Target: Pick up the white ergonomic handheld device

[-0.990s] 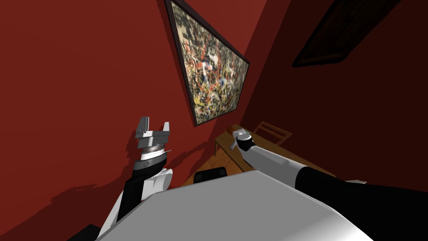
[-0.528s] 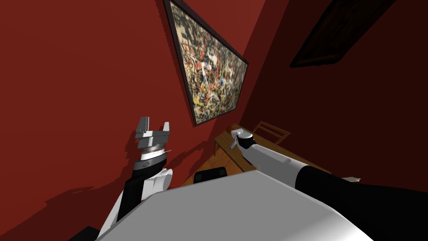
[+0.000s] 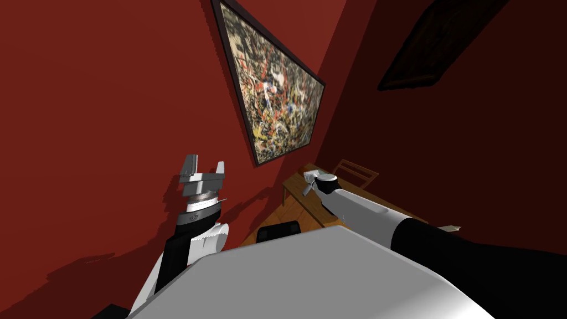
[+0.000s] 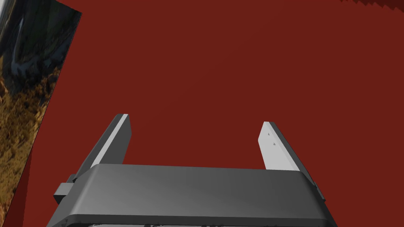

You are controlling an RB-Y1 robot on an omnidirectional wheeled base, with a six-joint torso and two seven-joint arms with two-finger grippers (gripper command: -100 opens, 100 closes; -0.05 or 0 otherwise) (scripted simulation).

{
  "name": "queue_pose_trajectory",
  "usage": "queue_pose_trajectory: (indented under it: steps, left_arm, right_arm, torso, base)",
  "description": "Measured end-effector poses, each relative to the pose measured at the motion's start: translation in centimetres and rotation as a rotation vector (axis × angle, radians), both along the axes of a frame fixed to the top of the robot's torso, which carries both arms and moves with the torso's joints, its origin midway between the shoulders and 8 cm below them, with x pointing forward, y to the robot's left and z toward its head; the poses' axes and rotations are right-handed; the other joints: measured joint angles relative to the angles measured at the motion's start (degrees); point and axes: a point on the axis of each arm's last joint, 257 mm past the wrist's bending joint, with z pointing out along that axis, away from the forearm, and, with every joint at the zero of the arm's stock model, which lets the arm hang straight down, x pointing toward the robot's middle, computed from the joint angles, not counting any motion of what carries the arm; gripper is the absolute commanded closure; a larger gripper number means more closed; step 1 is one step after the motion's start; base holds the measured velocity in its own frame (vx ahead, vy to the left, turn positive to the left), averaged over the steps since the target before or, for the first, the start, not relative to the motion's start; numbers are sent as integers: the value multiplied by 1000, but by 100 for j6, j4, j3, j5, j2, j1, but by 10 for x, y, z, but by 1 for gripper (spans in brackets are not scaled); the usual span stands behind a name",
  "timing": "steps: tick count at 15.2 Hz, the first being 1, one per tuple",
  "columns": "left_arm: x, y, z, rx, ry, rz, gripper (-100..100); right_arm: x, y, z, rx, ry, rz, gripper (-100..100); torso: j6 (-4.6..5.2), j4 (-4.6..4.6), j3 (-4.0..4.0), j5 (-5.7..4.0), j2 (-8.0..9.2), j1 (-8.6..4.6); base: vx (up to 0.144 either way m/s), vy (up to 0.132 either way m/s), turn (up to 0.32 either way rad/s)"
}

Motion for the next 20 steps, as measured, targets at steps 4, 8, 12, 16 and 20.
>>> queue_pose_trajectory:
  steps: [4, 8, 12, 16, 20]
  left_arm:
    - [0, 0, 0, 0, 0, 0, 0]
    - [0, 0, 0, 0, 0, 0, 0]
    - [0, 0, 0, 0, 0, 0, 0]
    - [0, 0, 0, 0, 0, 0, 0]
    - [0, 0, 0, 0, 0, 0, 0]
  right_arm:
    - [-9, 35, -13, 76, 9, -11, -100]
    - [-7, 35, -14, 89, 7, -23, -100]
    - [-13, 26, -21, 99, 12, -33, -100]
    - [-28, 1, -30, 101, 8, -82, -100]
    - [-41, -23, -37, 102, 3, -129, -100]
  torso:
    - [2, 2, 6, 0, 10, -2]
    - [-4, 0, -1, 1, -3, 6]
    - [-5, -2, -3, 2, -6, 9]
    - [-2, -1, -3, 2, -5, 8]
    - [-2, -1, -3, 2, -6, 8]
  base:
    - [-40, -21, -49]
    - [-8, -4, 1]
    - [-5, 5, 208]
    - [-7, 3, 125]
    - [-5, 3, 147]
